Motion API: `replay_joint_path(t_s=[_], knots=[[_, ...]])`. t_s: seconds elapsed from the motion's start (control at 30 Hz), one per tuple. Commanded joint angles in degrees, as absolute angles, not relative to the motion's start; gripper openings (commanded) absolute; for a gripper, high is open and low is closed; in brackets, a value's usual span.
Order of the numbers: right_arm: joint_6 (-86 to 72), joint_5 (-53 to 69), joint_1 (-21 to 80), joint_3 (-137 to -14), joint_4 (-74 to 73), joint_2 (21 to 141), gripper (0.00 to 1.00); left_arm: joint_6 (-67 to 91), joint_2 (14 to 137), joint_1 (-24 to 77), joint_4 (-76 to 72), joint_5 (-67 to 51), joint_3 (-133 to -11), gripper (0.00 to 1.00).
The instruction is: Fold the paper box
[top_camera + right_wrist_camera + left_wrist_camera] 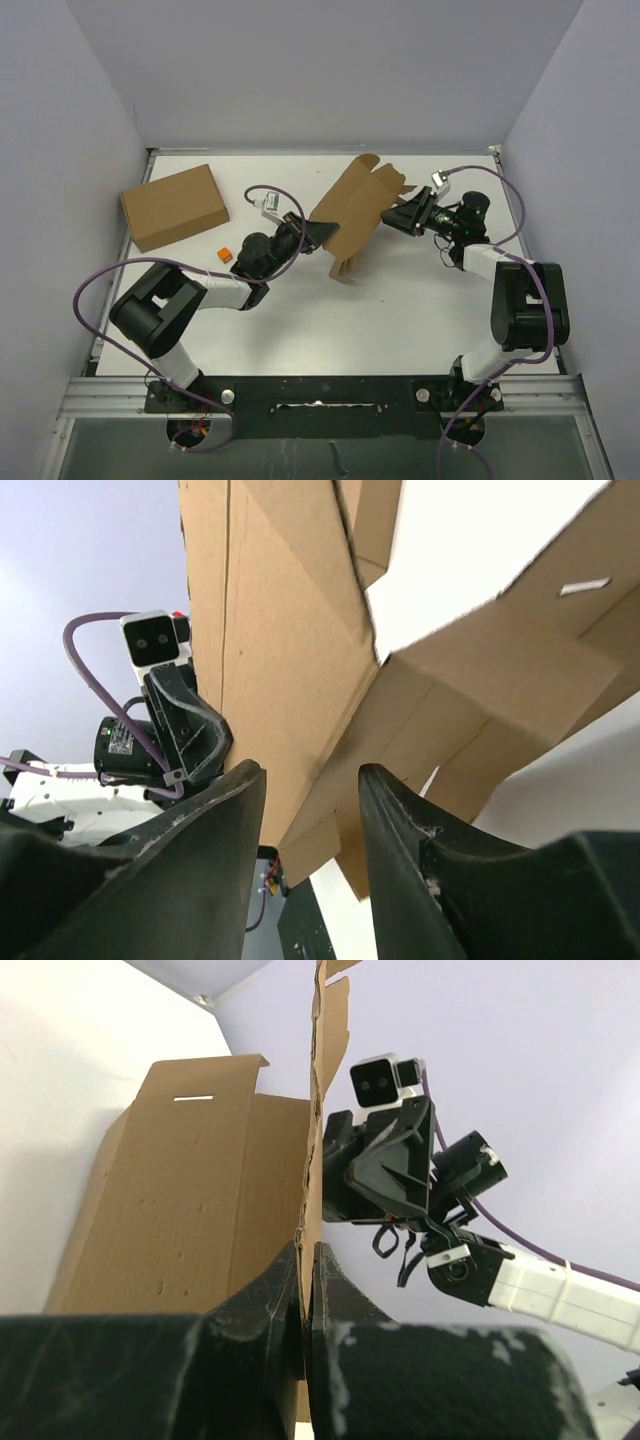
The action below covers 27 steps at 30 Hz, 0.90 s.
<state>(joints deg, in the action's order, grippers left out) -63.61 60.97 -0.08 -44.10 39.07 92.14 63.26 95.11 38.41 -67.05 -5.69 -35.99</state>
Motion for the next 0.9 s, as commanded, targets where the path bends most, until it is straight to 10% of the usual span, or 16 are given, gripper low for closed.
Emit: replay_joint_path(t_s=[0.0, 0.3, 0.87], knots=[[-62.7, 60.3, -1.6, -45.3, 38.7, 89.3, 0.45, 65.7, 97.8, 38.0, -70.9, -11.8, -40.3, 0.00], [-59.6, 59.9, -2.0, -46.3, 34.4, 90.2, 0.49, 67.7, 99.9, 37.7, -71.7, -15.2, -41.9, 0.00], [-61.5, 61.1, -3.3, -46.0, 36.5, 89.5, 0.00, 66.6, 99.4, 37.6, -70.4, -16.6, -42.9, 0.00]])
